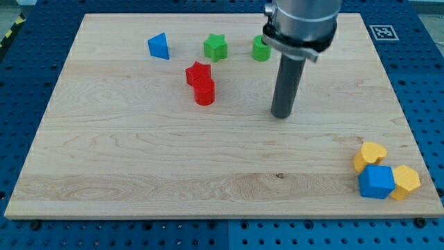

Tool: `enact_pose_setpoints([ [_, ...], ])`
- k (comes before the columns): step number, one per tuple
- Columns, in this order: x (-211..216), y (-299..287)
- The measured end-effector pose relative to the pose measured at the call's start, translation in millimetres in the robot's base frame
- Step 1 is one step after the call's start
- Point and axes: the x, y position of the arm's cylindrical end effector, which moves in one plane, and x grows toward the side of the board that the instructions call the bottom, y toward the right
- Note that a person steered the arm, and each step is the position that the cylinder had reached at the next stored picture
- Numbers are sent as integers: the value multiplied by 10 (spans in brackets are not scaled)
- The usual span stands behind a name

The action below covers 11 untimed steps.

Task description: Slide the blue cube towards center right

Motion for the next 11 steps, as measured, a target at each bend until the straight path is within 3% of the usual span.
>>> enact_pose_setpoints([
  [3, 1345, 313],
  [4, 1446, 467],
  [6, 1442, 1653],
  [11, 1423, 1306],
])
